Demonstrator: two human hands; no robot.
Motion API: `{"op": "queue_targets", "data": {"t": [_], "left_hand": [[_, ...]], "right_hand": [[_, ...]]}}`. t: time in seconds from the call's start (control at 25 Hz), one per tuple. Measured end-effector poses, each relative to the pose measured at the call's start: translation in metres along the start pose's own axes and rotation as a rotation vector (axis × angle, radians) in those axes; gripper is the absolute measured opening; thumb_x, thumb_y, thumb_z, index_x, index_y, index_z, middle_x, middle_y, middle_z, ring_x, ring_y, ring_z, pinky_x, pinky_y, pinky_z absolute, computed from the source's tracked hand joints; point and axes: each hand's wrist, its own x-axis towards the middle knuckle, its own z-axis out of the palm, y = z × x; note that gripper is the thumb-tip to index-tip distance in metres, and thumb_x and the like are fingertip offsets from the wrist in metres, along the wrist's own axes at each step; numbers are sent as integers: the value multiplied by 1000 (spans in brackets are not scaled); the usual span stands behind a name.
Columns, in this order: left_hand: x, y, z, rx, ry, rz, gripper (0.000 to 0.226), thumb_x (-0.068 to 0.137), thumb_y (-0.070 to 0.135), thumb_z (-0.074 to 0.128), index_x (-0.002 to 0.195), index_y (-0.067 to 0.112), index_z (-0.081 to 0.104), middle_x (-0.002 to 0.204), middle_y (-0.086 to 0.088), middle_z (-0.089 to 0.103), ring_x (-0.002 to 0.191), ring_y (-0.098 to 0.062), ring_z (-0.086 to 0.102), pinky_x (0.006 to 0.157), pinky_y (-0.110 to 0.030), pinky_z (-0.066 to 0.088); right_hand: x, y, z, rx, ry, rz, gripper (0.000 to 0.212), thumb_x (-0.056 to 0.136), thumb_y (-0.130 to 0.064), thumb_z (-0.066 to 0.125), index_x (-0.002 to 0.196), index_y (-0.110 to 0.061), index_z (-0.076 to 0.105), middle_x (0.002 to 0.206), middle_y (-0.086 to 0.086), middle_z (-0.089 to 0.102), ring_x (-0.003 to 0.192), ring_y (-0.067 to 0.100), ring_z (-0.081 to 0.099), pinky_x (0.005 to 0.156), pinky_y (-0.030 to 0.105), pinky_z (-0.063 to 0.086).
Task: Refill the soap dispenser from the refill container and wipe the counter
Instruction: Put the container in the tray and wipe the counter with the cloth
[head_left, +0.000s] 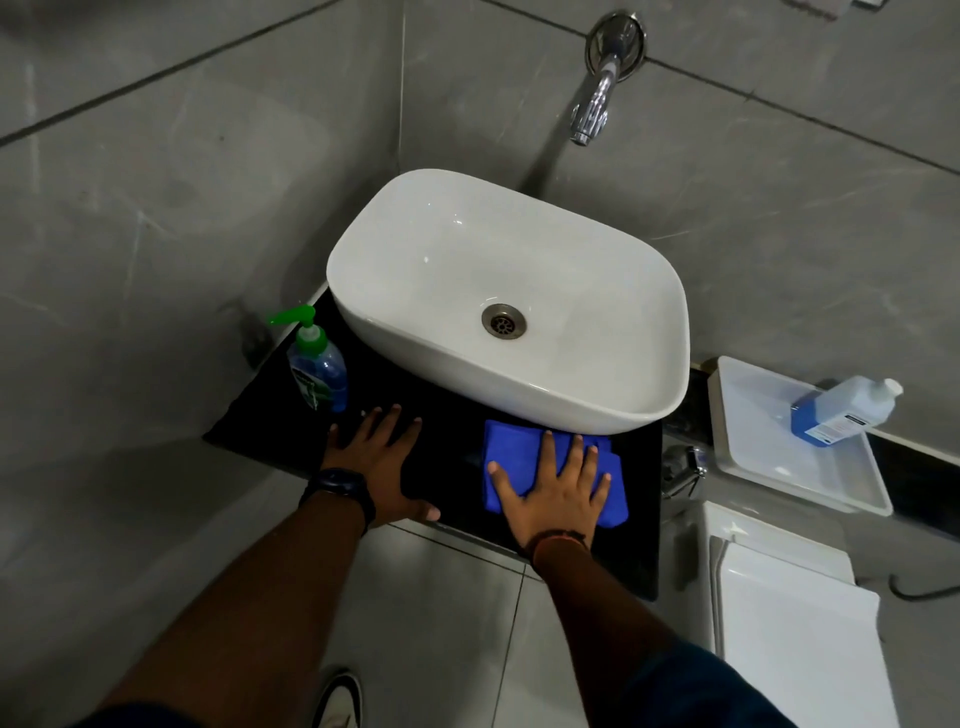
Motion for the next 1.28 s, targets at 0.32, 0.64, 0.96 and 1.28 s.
{"op": "queue_targets", "data": {"t": [0.32,0.64,0.96,1.28], "left_hand": [[0,5,0,16,-13,-39,124,45,84,55,144,34,0,157,2,-3,143,-25,-2,108,-63,11],[2,3,0,12,-22,-40,126,41,85,54,144,36,1,157,3,-4,143,-23,-3,107,-64,11],[4,4,-3,17,-58,-34,126,43,85,54,145,34,-1,157,1,-5,143,-25,-3,108,-63,12],[9,35,-13,78,-37,193,113,48,75,64,142,28,22,152,-6,20,138,-32,18,112,-47,21]], "right_hand": [[-4,-65,6,86,-108,-56,98,69,-85,13,147,-26,3,157,13,0,142,30,-13,111,54,-10],[-7,-11,-5,50,-195,-394,96,64,-91,16,140,-44,-17,155,2,-21,139,25,-26,108,56,-14],[-7,16,-17,-107,-194,-720,105,61,-87,40,143,-43,-8,157,-4,-9,142,24,-17,103,58,-26],[-12,21,-31,413,-53,-405,39,96,-37,44,116,-8,60,114,18,66,117,30,54,103,40,38]]}}
